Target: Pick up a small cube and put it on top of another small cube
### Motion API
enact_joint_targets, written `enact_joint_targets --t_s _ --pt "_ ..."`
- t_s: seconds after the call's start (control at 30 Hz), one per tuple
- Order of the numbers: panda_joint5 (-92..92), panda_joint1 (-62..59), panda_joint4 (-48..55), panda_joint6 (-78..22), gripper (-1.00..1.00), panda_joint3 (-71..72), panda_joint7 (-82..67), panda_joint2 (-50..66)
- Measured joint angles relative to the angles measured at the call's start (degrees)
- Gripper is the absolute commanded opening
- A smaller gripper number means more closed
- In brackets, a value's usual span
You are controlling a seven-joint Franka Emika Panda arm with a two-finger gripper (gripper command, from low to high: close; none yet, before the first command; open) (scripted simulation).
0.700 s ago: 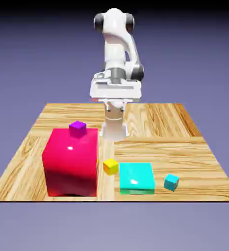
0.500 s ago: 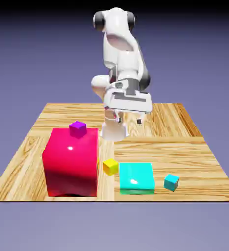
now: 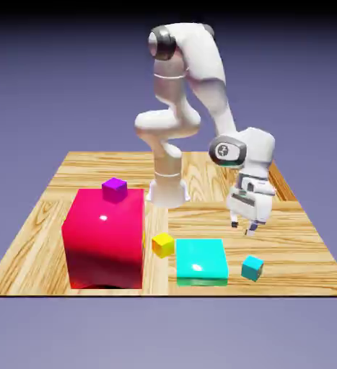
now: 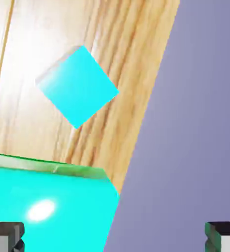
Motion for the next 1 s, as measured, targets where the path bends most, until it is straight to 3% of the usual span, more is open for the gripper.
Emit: enact_joint_targets --t_s 0.17,0.37,0.4,0.7,1.0 --pt "-12.15 3.78 5.15 -5.39 0.0 2.53 -8.66 9.69" --pt "-21.7 4.39 10.69 -2.42 0.0 -1.69 -1.68 20.07" --pt "-21.71 4.39 10.7 -2.42 -1.0 -1.69 -1.67 20.08" --pt "-12.09 3.78 5.15 -5.44 -1.0 2.54 -8.71 9.69" --pt "6.88 0.3 -11.84 -13.57 -1.0 -11.58 0.4 -8.99"
